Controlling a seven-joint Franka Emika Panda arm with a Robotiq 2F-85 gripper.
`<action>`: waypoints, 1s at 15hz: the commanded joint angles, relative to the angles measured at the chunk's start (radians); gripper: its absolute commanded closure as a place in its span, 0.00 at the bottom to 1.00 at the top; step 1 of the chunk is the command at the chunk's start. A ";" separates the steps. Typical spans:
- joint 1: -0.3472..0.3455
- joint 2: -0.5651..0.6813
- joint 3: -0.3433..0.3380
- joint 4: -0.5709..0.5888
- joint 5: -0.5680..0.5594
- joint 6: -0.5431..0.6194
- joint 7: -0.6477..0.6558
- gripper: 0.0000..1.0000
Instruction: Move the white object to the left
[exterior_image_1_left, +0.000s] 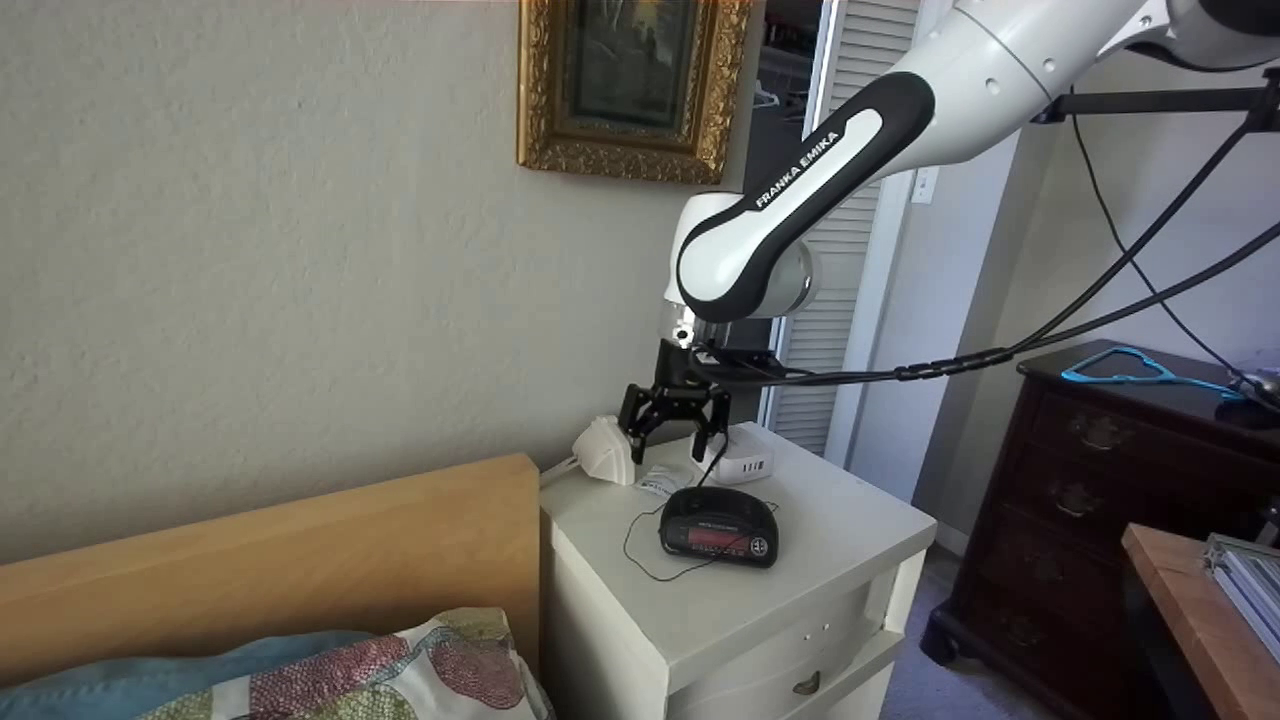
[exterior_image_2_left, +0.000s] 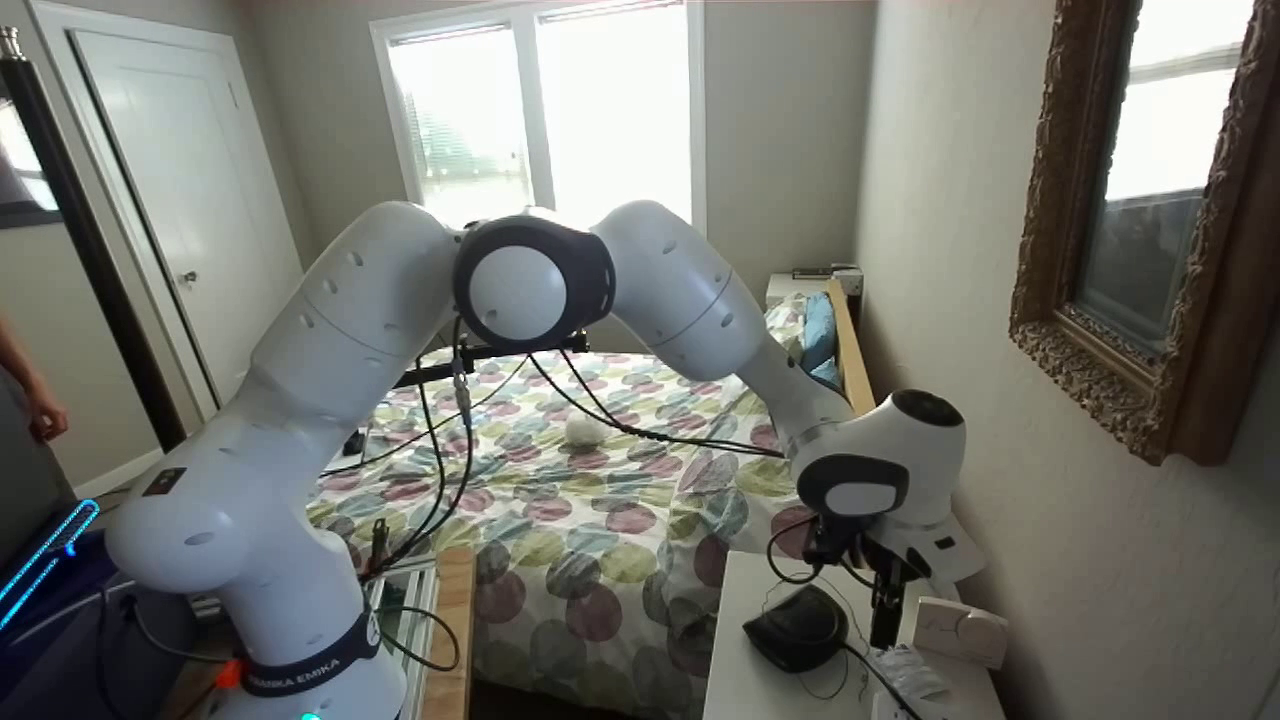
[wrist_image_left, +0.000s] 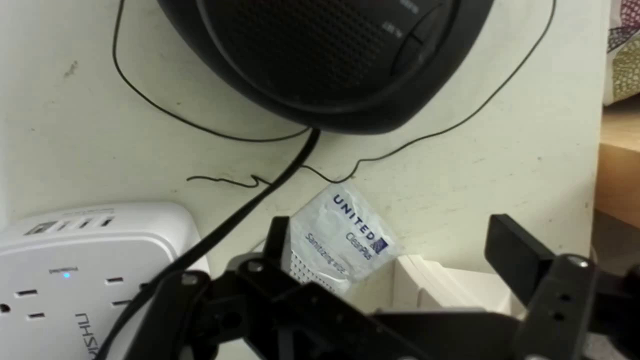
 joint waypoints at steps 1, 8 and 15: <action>0.010 0.008 0.008 0.023 0.033 0.074 -0.022 0.00; 0.050 0.063 -0.014 0.112 0.009 0.130 0.012 0.00; 0.074 0.164 -0.063 0.236 -0.014 0.103 0.034 0.00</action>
